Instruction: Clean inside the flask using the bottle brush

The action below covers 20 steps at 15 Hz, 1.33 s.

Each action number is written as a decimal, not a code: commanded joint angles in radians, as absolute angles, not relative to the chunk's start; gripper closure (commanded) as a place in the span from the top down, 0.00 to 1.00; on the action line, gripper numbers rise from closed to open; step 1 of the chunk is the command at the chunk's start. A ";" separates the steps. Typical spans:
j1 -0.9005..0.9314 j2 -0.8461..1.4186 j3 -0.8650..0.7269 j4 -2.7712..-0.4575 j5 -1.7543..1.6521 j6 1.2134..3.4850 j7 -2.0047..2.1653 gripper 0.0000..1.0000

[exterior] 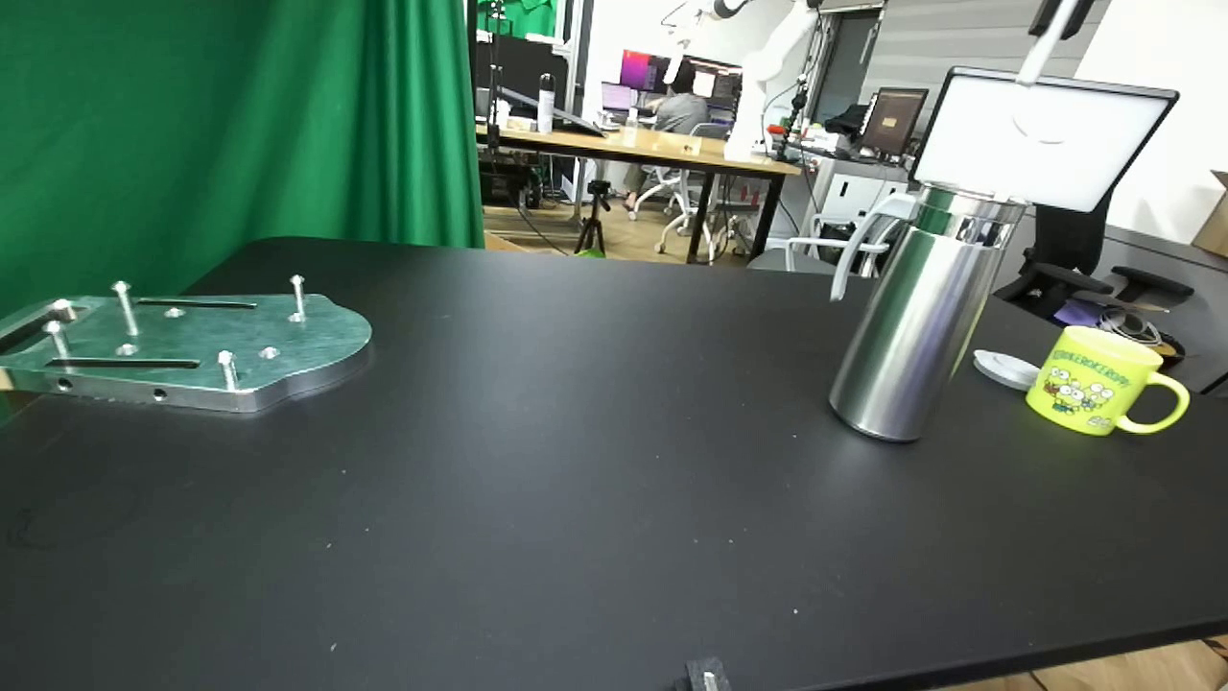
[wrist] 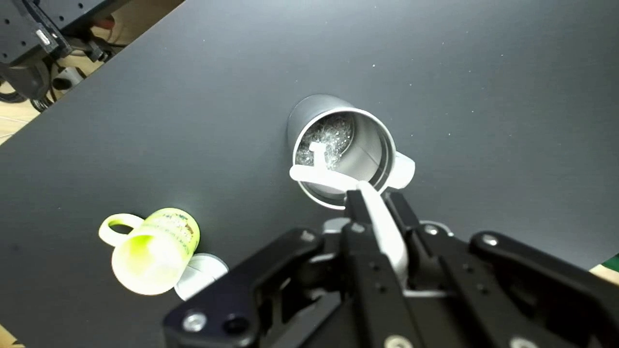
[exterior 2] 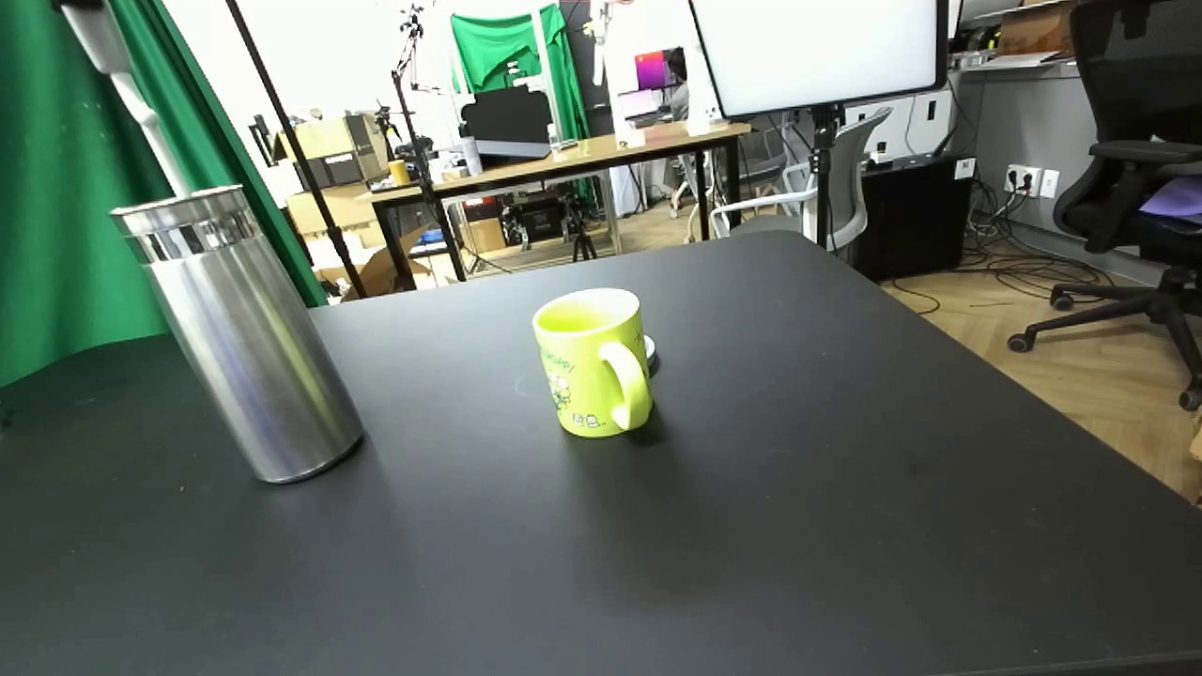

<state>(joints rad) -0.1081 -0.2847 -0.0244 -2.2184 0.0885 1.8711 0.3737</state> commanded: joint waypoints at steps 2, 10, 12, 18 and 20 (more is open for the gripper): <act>-0.120 -0.249 -0.032 -2.215 0.075 1.880 0.388 0.04; -0.111 -0.176 -0.020 -2.267 0.049 1.994 0.417 0.04; -0.105 -0.158 -0.015 -2.287 0.037 2.024 0.430 0.04; -0.087 -0.151 -0.007 -2.294 -0.001 2.033 0.468 0.04; -0.085 -0.178 -0.004 -2.282 -0.017 2.008 0.474 0.04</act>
<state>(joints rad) -0.0912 -0.1389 -0.0079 -2.2936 0.0168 2.0453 0.4271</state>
